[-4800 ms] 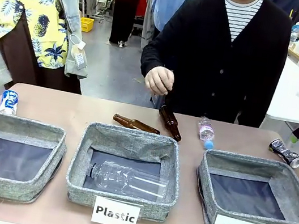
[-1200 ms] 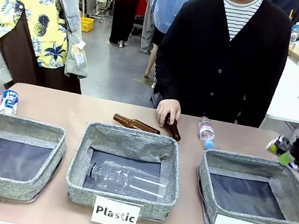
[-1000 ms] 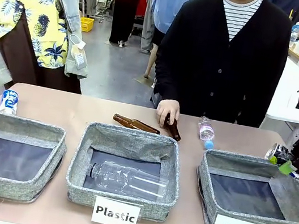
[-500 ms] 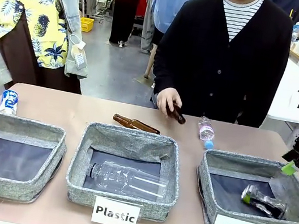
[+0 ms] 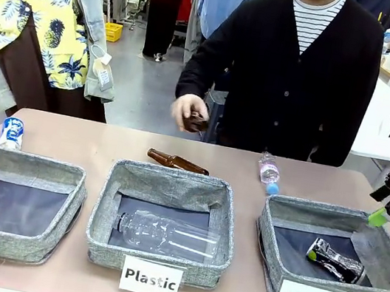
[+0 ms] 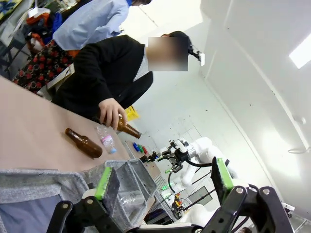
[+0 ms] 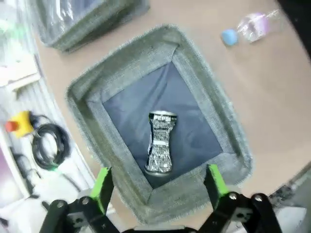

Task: Sort the can waste into the basket.
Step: Pick up the can waste from the table and place it in the right Fabric basket.

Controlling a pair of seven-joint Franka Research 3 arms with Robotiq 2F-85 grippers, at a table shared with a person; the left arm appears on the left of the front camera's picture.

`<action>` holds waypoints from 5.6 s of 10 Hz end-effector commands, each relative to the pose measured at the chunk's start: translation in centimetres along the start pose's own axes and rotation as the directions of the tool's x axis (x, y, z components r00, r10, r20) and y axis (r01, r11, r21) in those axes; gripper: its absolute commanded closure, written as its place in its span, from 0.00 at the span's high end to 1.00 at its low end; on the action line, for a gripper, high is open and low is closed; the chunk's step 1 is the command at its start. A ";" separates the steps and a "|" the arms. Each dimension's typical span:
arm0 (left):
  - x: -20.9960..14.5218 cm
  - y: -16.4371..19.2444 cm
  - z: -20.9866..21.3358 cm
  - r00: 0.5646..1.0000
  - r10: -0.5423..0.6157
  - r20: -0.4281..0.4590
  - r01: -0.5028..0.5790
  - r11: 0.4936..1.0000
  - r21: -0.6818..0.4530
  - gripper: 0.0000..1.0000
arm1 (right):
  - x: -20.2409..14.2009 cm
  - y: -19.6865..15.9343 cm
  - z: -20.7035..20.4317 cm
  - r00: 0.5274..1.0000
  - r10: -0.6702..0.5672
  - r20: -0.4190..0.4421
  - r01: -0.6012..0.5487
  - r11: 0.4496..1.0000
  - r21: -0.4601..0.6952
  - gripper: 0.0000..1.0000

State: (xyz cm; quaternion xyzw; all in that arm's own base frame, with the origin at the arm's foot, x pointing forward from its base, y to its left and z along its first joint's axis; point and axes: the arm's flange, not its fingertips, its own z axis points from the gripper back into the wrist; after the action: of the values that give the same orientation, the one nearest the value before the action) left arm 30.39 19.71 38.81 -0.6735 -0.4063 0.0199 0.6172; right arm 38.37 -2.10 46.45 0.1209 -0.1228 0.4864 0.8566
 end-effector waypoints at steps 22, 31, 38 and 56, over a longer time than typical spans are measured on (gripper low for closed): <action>1.4 -14.1 1.9 0.925 0.155 -0.348 -0.206 0.972 -0.112 1.00 | -3.0 -6.9 4.2 0.615 -0.753 0.234 0.362 0.534 0.764 1.00; -9.9 -4.6 -9.9 0.923 0.036 -0.383 0.054 0.974 0.222 1.00 | -3.0 -6.9 4.2 0.615 -0.753 0.234 0.362 0.534 0.764 1.00; -5.9 -6.3 -9.1 0.839 0.078 -0.539 0.036 0.980 0.197 1.00 | -3.0 -6.9 4.2 0.615 -0.753 0.234 0.362 0.534 0.764 1.00; 7.1 2.2 -21.3 0.929 0.005 -0.371 0.363 0.192 0.912 1.00 | -3.0 -6.9 4.2 0.615 -0.753 0.234 0.362 0.534 0.764 1.00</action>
State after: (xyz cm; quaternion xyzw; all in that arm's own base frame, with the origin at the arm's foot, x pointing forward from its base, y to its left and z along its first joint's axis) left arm 47.21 6.09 46.52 -0.0918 -0.2946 0.0909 0.9469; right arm 42.55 -9.15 48.81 0.5792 -0.1294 0.1154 0.7965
